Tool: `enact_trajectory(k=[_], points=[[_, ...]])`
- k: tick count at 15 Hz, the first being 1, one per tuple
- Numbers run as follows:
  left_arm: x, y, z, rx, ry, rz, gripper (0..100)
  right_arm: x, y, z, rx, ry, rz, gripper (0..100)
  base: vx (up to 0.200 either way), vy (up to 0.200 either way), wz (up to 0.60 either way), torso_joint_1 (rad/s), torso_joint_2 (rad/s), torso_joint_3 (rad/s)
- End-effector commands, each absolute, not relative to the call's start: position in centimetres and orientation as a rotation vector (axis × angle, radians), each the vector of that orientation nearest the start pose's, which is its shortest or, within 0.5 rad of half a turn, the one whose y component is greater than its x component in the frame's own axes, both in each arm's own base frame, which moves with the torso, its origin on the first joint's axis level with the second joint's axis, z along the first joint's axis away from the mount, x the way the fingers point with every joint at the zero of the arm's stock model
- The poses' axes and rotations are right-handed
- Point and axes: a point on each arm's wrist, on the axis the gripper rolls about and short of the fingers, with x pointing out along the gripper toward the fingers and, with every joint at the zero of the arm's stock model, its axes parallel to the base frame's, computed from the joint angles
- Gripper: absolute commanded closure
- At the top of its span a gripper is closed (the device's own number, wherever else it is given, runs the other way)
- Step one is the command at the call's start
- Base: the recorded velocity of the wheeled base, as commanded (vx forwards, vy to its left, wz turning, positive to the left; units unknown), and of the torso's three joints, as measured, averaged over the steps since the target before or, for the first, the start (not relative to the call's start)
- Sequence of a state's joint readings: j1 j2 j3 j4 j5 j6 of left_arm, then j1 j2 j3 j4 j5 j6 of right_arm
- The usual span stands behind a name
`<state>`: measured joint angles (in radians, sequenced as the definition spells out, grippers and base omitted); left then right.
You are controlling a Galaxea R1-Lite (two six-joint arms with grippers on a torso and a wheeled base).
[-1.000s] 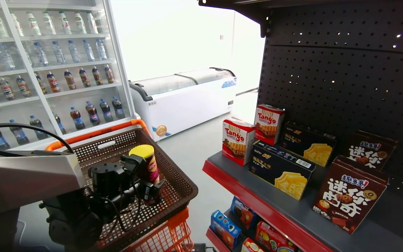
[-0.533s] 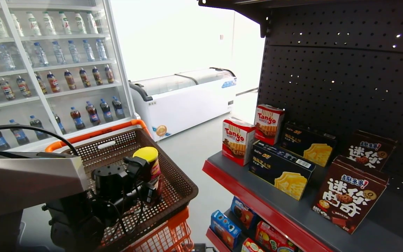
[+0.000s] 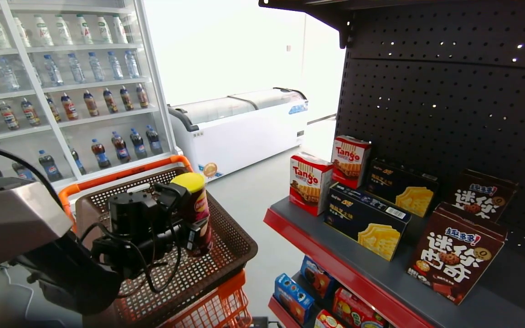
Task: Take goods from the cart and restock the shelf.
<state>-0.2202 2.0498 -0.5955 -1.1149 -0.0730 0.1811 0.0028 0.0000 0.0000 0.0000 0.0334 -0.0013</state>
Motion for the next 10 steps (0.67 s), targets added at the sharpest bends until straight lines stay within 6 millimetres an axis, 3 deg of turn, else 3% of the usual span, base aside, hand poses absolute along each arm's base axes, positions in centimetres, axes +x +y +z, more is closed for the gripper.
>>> enact_trajectory(k=[1,5,10], points=[[31.6,-7.4,13.7,0.188,0.175,-0.355,100,-2.3,0.1,7.6,-0.002,0.002,0.037,0,0.000,0.000,0.00,0.000,0.00,0.000],[27.5,-8.2,18.0,0.173,0.152,-0.496,100,-2.3,0.1,7.6,-0.002,0.002,0.037,0,0.000,0.000,0.00,0.000,0.00,0.000],[21.7,-8.5,21.3,0.151,0.135,-0.766,100,-2.3,0.1,7.6,-0.002,0.002,0.037,0,0.000,0.000,0.00,0.000,0.00,0.000]])
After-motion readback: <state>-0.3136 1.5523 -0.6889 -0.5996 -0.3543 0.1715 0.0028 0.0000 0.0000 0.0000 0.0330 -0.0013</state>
